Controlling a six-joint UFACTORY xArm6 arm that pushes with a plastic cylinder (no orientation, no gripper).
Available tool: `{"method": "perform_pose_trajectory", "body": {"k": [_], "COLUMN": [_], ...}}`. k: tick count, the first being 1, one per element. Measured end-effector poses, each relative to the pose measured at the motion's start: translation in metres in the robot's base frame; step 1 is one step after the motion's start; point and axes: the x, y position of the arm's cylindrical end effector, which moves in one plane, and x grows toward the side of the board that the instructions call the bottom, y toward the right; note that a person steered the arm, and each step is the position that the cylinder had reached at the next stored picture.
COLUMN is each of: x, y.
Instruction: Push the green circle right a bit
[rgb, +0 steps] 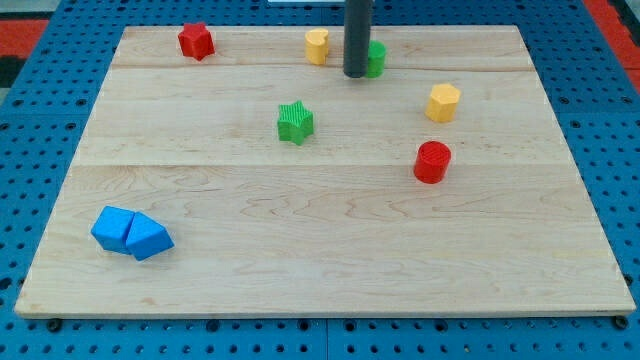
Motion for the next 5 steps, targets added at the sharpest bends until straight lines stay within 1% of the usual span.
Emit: {"method": "perform_pose_trajectory", "body": {"k": [2,3,4,5], "x": [-0.034,-0.058,-0.071,-0.071], "y": [0.036,-0.008,-0.002,0.031]}}
